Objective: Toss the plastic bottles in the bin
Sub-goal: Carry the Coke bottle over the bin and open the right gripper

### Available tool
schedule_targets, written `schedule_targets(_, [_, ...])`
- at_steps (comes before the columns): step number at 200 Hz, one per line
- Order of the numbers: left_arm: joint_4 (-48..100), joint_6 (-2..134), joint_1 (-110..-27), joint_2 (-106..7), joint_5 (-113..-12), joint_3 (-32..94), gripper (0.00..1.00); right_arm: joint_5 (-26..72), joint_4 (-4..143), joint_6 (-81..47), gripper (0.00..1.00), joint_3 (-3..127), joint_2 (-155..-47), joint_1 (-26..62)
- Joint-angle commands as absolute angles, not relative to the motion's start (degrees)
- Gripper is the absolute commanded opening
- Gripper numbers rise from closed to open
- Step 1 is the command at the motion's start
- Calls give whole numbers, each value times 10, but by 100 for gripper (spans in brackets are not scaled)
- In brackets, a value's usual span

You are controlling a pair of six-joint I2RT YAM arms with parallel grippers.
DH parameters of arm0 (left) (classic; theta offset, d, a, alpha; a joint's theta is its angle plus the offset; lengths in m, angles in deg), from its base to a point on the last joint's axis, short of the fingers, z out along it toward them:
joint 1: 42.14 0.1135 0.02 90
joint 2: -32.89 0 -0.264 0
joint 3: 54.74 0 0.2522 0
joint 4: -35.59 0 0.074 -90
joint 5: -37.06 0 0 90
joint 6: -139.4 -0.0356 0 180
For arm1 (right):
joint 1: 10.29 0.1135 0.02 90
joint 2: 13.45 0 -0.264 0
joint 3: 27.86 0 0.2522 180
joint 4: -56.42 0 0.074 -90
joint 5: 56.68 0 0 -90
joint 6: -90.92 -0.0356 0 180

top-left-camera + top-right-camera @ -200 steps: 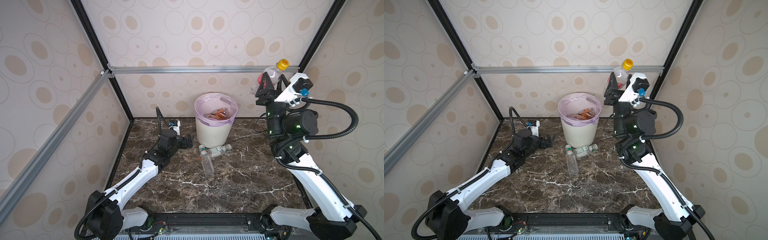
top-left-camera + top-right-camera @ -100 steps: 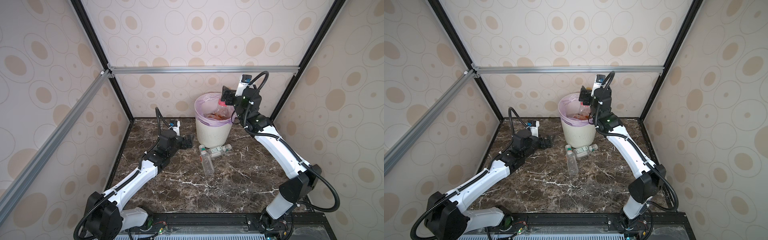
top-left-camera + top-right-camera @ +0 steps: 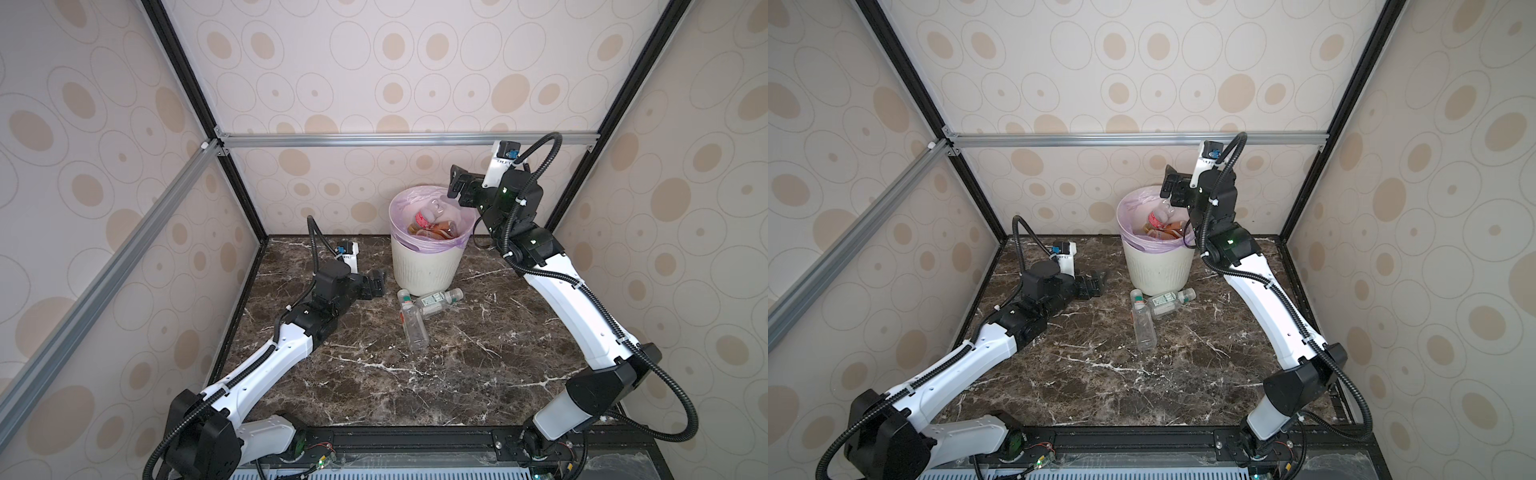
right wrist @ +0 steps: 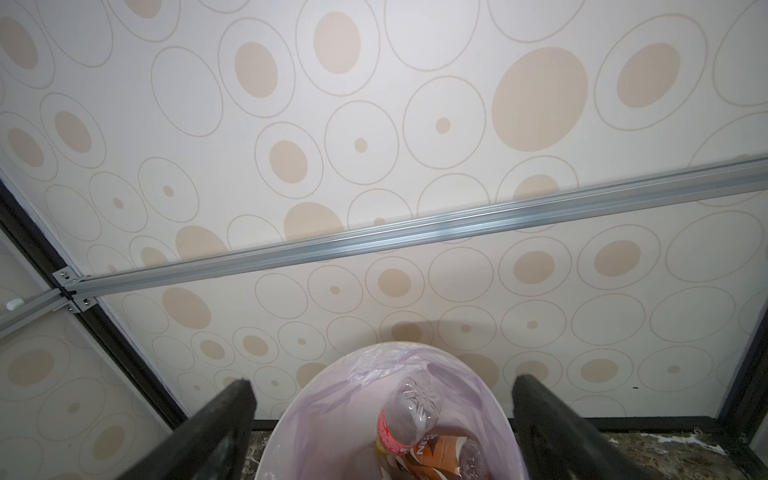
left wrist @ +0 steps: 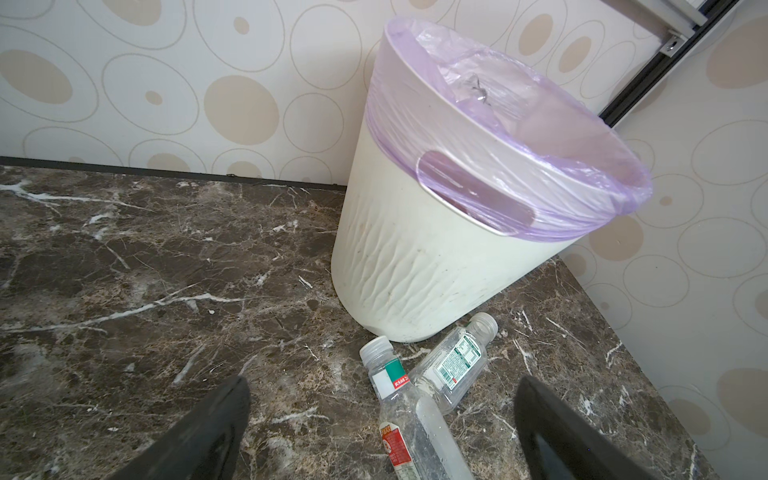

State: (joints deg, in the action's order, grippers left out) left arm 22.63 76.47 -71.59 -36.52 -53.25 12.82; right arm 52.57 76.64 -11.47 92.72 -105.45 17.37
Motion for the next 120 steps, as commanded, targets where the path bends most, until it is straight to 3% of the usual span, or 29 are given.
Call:
schedule_targets(1, [228,755,-720,-351,-529,126,99,522,773,-120,99,940,-1047,174])
schedule_targets(120, [181,799,-720,-391,-550,139,99,496,805,-104,99,859,-987,174])
